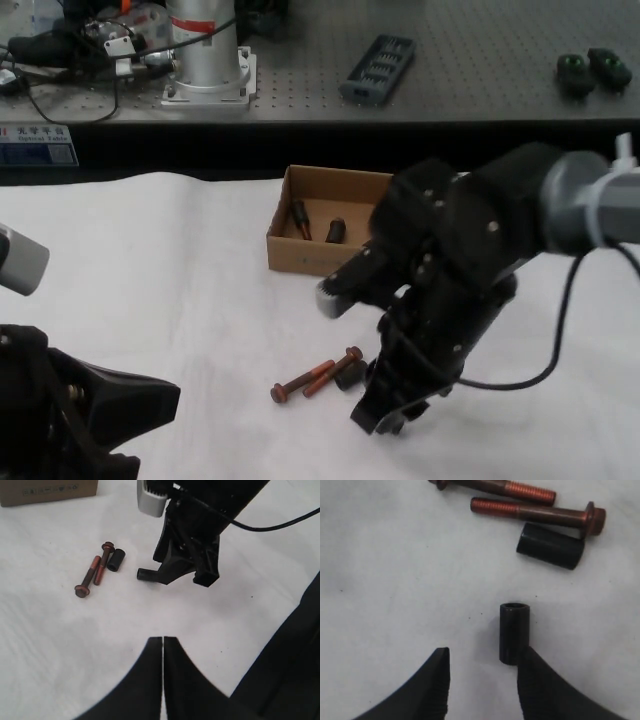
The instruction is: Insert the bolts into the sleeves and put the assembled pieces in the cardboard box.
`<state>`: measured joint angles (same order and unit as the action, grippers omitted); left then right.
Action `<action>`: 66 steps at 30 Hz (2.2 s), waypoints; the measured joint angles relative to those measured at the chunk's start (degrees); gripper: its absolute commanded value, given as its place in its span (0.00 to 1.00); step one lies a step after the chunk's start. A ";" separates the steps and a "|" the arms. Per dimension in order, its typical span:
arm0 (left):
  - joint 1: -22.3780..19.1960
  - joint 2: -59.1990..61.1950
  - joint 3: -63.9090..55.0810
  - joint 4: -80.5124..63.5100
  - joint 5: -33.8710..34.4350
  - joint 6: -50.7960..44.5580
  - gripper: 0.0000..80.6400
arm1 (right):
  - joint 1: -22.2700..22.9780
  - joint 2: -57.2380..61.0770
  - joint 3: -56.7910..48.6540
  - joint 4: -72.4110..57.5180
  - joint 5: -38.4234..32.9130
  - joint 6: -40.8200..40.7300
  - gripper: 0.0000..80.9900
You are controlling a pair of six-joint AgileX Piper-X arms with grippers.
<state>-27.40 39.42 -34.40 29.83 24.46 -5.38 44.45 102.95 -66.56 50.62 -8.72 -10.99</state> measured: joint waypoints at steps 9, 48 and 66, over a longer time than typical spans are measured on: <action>0.00 0.00 0.00 0.00 0.00 0.00 0.01 | 0.66 3.20 -0.03 1.38 6.48 -5.85 0.40; 0.00 0.00 0.00 0.00 0.00 0.00 0.01 | 0.80 6.35 -0.59 -6.00 8.08 -7.89 0.02; 0.00 0.88 0.00 0.00 -0.25 3.35 0.01 | 0.94 -12.96 1.70 -1.00 8.15 -3.48 0.02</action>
<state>-27.40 40.30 -34.40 29.83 24.21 -2.03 45.38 89.99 -64.86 49.62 -0.58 -14.46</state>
